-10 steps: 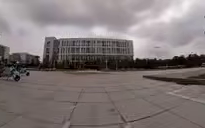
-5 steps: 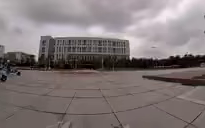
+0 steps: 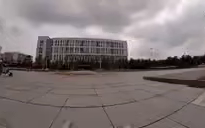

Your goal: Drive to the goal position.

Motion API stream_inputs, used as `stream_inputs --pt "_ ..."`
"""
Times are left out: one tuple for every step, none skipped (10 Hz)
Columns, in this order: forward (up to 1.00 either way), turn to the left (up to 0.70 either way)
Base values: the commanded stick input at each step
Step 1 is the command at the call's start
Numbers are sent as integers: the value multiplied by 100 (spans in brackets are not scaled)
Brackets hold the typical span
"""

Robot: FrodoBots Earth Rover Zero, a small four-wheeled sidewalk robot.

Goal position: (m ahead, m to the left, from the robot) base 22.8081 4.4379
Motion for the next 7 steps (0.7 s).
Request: stream_inputs --pt "100 0" --pt "100 0" --pt "100 0" --pt "100 0" --pt "100 -8" --pt "100 -22" --pt "100 -18"
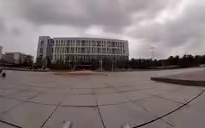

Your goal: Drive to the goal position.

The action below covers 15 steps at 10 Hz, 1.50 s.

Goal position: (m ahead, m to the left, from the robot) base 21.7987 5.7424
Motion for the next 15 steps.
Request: stream_inputs --pt "100 -1" --pt "100 -16" --pt "100 -11" --pt "100 0" --pt "100 -2" --pt "100 -5" --pt "100 0" --pt "100 -3" --pt "100 -10" --pt "100 -5" --pt "100 -1" --pt "100 0" --pt "100 0" --pt "100 0" --pt "100 0"
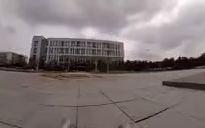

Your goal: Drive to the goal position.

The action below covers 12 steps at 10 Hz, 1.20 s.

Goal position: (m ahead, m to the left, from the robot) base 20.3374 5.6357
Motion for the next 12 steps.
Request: stream_inputs --pt "100 0" --pt "100 0" --pt "100 0" --pt "100 0" --pt "100 0" --pt "100 0" --pt "100 0" --pt "100 -27" --pt "100 -13" --pt "100 -1" --pt "100 -10" --pt "100 -16"
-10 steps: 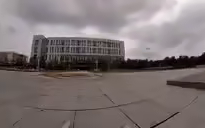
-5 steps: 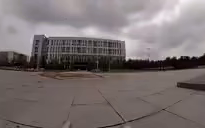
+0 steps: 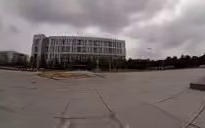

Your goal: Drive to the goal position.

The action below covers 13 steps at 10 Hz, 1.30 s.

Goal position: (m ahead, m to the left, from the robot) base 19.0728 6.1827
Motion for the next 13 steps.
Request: stream_inputs --pt "100 0" --pt "100 -3" --pt "100 -10" --pt "100 -18" --pt "100 0" --pt "100 -7" --pt "100 -10" --pt "100 0" --pt "100 0" --pt "100 0" --pt "100 0" --pt "100 -28" --pt "100 -11"
